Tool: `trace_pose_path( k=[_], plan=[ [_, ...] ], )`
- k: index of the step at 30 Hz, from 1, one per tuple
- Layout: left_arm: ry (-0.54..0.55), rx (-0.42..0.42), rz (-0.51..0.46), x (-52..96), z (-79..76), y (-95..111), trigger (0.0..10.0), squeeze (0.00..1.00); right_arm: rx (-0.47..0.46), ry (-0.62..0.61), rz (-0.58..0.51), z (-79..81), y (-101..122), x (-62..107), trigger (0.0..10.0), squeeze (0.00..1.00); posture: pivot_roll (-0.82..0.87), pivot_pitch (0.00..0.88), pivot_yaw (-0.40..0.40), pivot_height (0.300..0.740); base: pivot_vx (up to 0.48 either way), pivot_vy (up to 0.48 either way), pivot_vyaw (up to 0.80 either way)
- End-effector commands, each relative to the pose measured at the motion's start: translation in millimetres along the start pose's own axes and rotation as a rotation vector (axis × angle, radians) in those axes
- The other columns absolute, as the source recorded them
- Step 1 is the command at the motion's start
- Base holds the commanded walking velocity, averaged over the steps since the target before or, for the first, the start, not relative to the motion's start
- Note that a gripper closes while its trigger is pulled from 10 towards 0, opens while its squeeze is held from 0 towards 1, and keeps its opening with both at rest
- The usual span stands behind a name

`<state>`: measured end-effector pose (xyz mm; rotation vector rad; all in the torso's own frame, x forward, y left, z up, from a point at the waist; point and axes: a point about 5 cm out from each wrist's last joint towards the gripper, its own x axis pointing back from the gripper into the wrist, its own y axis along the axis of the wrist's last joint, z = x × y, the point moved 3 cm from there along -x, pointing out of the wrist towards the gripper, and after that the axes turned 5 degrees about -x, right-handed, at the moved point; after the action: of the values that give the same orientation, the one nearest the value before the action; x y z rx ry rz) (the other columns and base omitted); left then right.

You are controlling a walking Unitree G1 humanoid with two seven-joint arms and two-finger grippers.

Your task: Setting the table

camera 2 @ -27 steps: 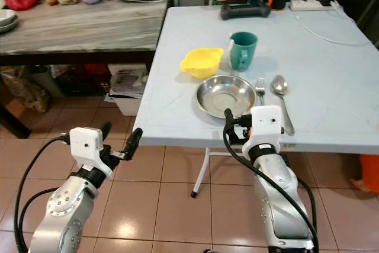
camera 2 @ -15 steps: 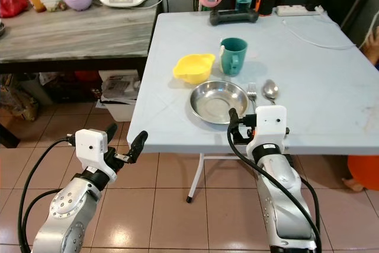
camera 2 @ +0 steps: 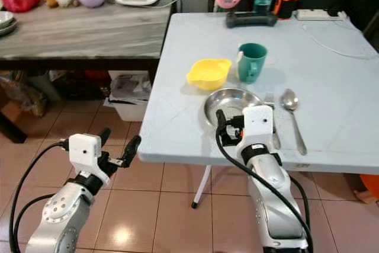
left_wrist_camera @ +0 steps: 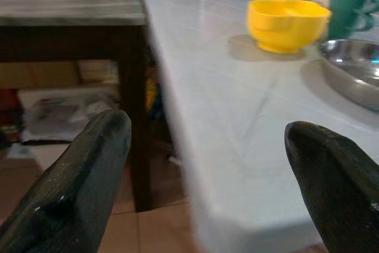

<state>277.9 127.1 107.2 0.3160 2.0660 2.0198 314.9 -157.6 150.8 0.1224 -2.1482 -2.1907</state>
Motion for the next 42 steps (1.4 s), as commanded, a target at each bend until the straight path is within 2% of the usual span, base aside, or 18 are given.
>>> trace_pose_path(
  k=[1,5,20,22,28,30,31,32,39,42],
  plan=[
    [-0.022,0.004,-0.003,0.6,-5.6,1,10.0,0.0,-0.003,-0.016,0.005,-4.6,0,1.0,10.0,0.0,-0.14,0.103,0.07,0.74,0.251,0.0,-0.8],
    [-0.02,0.003,-0.002,1.0,-5.7,1,10.0,0.0,0.001,-0.014,0.002,-4.2,0,0.6,10.0,0.0,-0.14,0.103,0.07,0.74,0.186,0.0,-0.71],
    [-0.043,0.023,-0.017,5.3,-10.3,4,10.0,0.0,-0.012,0.002,-0.036,0.0,7,-0.8,10.0,0.0,-0.14,0.108,0.071,0.74,0.0,0.0,0.0],
    [-0.101,0.012,-0.042,5.9,-16.5,10,10.0,0.0,0.005,-0.062,0.013,-9.6,1,-4.5,10.0,0.0,-0.14,0.108,0.071,0.74,0.0,0.0,0.0],
    [-0.2,-0.025,-0.041,8.5,-28.1,14,10.0,0.0,0.001,-0.131,0.033,-20.7,1,-9.0,10.0,0.0,-0.14,0.115,0.071,0.74,0.0,0.0,0.0],
    [-0.213,-0.024,-0.035,9.6,-29.3,13,10.0,0.0,0.022,-0.151,0.042,-22.8,2,-12.3,10.0,0.0,-0.14,0.12,0.071,0.74,0.0,0.0,0.0],
    [-0.218,-0.037,-0.024,10.6,-28.6,10,10.0,0.0,0.082,-0.175,0.025,-25.7,6,-16.7,10.0,0.0,-0.14,0.121,0.072,0.74,0.0,0.0,0.0],
    [-0.218,-0.037,-0.024,10.6,-28.6,10,10.0,0.0,0.082,-0.175,0.025,-25.7,6,-16.7,10.0,0.0,-0.14,0.121,0.072,0.74,0.0,0.0,0.0],
    [-0.228,-0.04,-0.01,10.6,-30.5,7,10.0,0.0,-0.047,-0.193,0.065,-24.4,7,-33.2,10.0,0.0,-0.14,0.13,0.072,0.74,0.0,0.0,0.0],
    [-0.243,-0.032,0.001,11.6,-31.9,4,10.0,0.0,-0.037,-0.175,0.063,-21.6,10,-40.2,10.0,0.0,-0.14,0.13,0.072,0.74,0.0,0.0,0.0]
  ],
)
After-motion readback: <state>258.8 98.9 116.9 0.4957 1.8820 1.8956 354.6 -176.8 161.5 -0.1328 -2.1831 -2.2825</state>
